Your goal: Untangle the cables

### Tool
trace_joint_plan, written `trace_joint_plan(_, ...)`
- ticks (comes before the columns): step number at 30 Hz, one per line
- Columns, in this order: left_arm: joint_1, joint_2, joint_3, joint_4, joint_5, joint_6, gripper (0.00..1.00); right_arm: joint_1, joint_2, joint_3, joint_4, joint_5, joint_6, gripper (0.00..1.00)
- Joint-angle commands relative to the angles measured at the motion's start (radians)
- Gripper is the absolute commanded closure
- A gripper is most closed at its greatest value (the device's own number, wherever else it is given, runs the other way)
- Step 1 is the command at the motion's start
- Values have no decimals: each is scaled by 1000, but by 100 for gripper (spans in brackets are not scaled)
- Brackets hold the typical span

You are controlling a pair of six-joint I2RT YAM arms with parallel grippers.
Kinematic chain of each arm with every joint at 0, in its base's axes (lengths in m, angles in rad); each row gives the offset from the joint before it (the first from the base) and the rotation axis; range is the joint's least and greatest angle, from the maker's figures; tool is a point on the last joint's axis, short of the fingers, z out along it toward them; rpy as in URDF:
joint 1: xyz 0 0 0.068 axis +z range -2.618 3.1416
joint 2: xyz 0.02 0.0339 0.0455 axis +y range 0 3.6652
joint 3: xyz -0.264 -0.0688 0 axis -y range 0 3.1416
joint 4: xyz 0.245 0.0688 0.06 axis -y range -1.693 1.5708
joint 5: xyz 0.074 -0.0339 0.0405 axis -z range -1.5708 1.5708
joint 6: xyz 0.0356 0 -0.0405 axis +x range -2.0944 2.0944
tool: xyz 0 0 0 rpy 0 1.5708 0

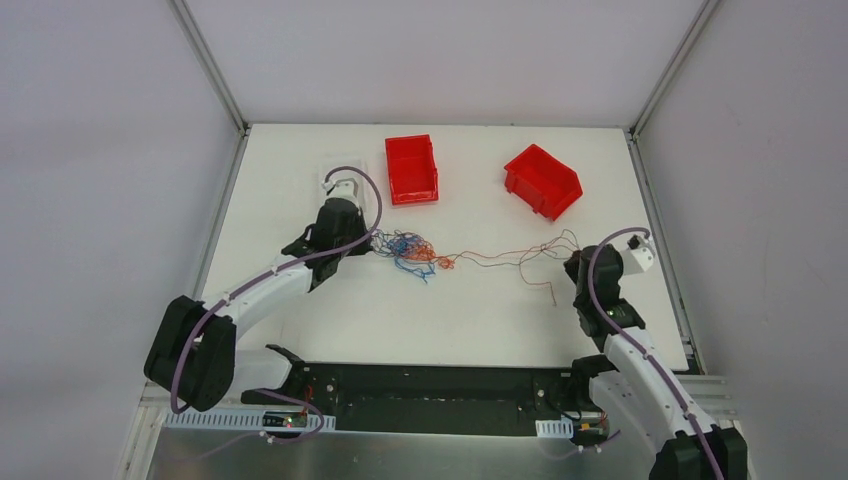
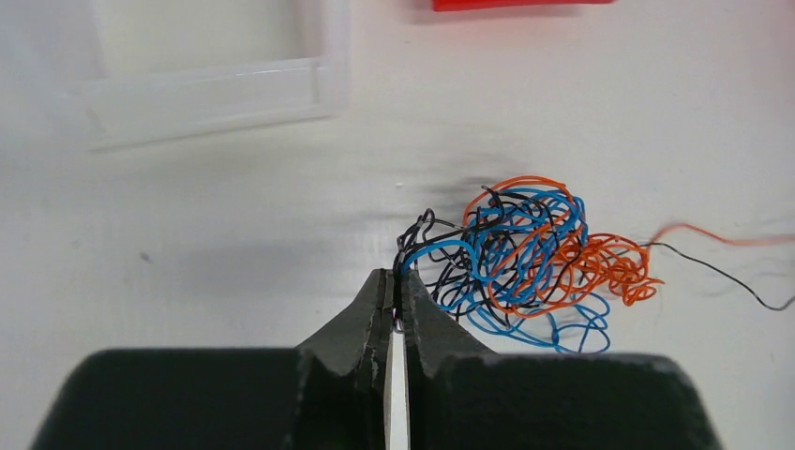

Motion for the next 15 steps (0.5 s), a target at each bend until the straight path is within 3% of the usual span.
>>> trace_joint_plan(1, 3, 27, 13, 109, 217, 65, 94, -3, 47, 31, 166, -304, -161, 85)
trace_joint_plan(3, 3, 36, 21, 105, 235, 67, 91, 1, 68, 33, 194, -373, -178, 59)
trace_joint_plan(5, 3, 34, 21, 106, 239, 68, 79, 4, 94, 38, 205, -409, -187, 49)
trace_joint_plan(9, 1, 10, 12, 106, 233, 72, 46, 11, 145, 64, 187, -431, -196, 35)
trace_joint_plan(13, -7, -12, 9, 105, 227, 96, 29, 24, 182, 103, 122, -428, -199, 29)
trace_joint_plan(15, -21, -12, 14, 112, 247, 117, 27, 38, 208, 128, 62, -428, -194, 26)
